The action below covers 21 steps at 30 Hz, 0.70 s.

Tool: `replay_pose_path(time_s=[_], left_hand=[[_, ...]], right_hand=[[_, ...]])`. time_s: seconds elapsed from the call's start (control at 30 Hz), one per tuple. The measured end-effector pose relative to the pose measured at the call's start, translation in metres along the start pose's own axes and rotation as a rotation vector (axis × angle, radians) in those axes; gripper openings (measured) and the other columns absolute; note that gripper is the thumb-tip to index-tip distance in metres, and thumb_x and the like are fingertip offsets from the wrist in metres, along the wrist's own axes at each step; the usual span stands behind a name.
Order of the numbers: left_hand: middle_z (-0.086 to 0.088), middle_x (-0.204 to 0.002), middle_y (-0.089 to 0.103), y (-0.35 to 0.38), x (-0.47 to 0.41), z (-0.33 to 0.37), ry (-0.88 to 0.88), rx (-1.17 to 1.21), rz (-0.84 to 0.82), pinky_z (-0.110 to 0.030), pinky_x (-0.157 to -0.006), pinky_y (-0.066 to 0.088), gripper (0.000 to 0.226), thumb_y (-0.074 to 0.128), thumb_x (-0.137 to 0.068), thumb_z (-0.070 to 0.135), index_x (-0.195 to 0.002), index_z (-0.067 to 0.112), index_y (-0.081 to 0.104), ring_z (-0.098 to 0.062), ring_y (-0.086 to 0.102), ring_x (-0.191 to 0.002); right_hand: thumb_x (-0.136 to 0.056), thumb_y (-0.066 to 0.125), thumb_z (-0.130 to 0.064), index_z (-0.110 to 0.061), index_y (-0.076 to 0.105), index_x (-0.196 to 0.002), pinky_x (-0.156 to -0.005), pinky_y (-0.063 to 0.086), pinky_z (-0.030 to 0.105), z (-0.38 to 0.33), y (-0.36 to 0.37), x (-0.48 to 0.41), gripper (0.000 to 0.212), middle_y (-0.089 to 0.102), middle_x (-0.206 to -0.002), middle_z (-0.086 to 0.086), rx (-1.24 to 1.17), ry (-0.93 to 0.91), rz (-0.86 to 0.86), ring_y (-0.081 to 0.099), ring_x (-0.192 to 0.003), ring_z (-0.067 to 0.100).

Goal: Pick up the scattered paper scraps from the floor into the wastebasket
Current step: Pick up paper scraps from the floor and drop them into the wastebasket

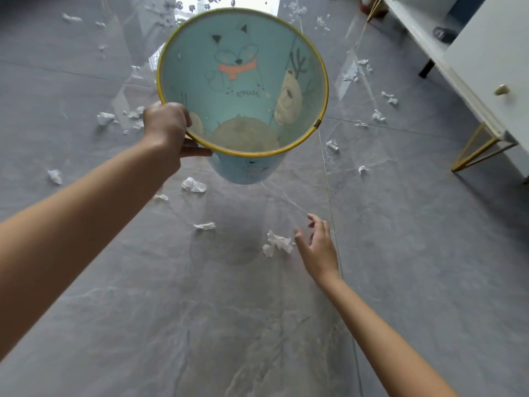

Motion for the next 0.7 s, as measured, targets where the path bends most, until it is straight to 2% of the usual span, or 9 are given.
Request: replay_pose_path(time_s=[0.13,0.2,0.27,0.33,0.37,0.43,0.53,0.63,0.7], left_hand=[[-0.015,-0.083,0.052,-0.008,0.009,0.010,0.016,0.000,0.003,-0.035,-0.034,0.052,0.024,0.034,-0.084,-0.004,-0.103,0.004,0.046,-0.033,0.057,-0.065],[-0.018,-0.092,0.054,-0.013,0.013,0.014,0.027,-0.005,0.006,-0.036,-0.034,0.052,0.025,0.034,-0.084,-0.004,-0.104,0.004,0.047,-0.034,0.058,-0.066],[-0.021,-0.098,0.055,-0.016,0.015,0.015,0.035,-0.010,0.008,-0.035,-0.034,0.052,0.026,0.035,-0.083,-0.004,-0.104,0.003,0.048,-0.036,0.059,-0.069],[-0.022,-0.101,0.055,-0.019,0.018,0.015,0.031,-0.006,0.012,-0.034,-0.034,0.051,0.026,0.035,-0.083,-0.004,-0.104,0.003,0.048,-0.039,0.059,-0.076],[-0.023,-0.101,0.055,-0.019,0.020,0.013,0.027,-0.003,0.010,-0.034,-0.034,0.051,0.026,0.035,-0.083,-0.005,-0.104,0.003,0.048,-0.040,0.059,-0.079],[-0.022,-0.102,0.054,-0.020,0.023,0.012,0.023,0.008,0.001,-0.036,-0.035,0.053,0.026,0.034,-0.082,-0.005,-0.103,0.004,0.047,-0.040,0.059,-0.080],[-0.023,-0.104,0.054,-0.021,0.027,0.011,0.001,0.014,-0.006,-0.036,-0.035,0.053,0.027,0.035,-0.083,-0.005,-0.105,0.003,0.047,-0.042,0.060,-0.080],[-0.019,-0.089,0.053,-0.022,0.031,0.009,-0.015,0.012,-0.014,-0.032,-0.032,0.050,0.022,0.035,-0.084,-0.004,-0.102,0.002,0.047,-0.037,0.058,-0.065],[-0.015,-0.079,0.048,-0.020,0.034,0.008,-0.015,0.000,-0.018,-0.032,-0.031,0.049,0.015,0.035,-0.085,-0.004,-0.092,0.003,0.047,-0.035,0.056,-0.060]], right_hand=[[-0.071,0.054,-0.072,-0.019,0.028,-0.137,-0.073,0.047,0.038,-0.020,0.023,0.011,0.089,0.056,-0.121,0.009,0.597,-0.149,-0.277,0.063,-0.099,0.033],[-0.076,0.054,-0.066,-0.016,0.040,-0.125,-0.066,0.045,0.036,-0.031,0.040,0.014,0.071,0.057,-0.113,0.009,0.614,-0.225,-0.291,0.066,-0.092,0.032],[-0.084,0.054,-0.047,-0.014,0.049,-0.103,-0.052,0.048,0.034,-0.041,0.045,0.018,0.038,0.063,-0.088,0.008,0.582,-0.309,-0.204,0.068,-0.067,0.032],[-0.082,0.045,-0.031,-0.018,0.041,-0.084,-0.030,0.038,0.026,-0.042,0.048,0.025,0.014,0.058,-0.059,0.004,0.529,-0.397,-0.222,0.058,-0.035,0.026],[-0.080,0.041,-0.026,-0.019,0.038,-0.081,-0.028,0.034,0.024,-0.041,0.050,0.028,0.008,0.056,-0.054,0.002,0.539,-0.457,-0.215,0.055,-0.032,0.024],[-0.083,0.041,-0.014,-0.018,0.045,-0.090,-0.039,0.041,0.028,-0.037,0.044,0.028,0.009,0.065,-0.065,0.005,0.426,-0.461,-0.192,0.063,-0.049,0.025],[-0.092,0.045,-0.004,-0.009,0.060,-0.100,-0.065,0.044,0.035,-0.017,0.019,0.011,0.017,0.070,-0.092,0.013,0.114,-0.145,-0.045,0.065,-0.082,0.032],[-0.094,0.048,-0.009,-0.009,0.061,-0.095,-0.065,0.039,0.031,0.003,-0.012,-0.004,0.013,0.066,-0.084,0.013,-0.128,0.064,0.106,0.062,-0.078,0.031],[-0.092,0.051,-0.011,-0.011,0.058,-0.099,-0.067,0.036,0.027,0.006,-0.014,-0.007,0.009,0.060,-0.082,0.005,-0.083,0.053,-0.042,0.056,-0.076,0.023]])
Point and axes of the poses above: each hand's wrist, its own x-axis away from the middle knuckle, its own y-axis out of the palm, z = x × y, the point moved 4 cm from there along -x, towards the middle knuckle
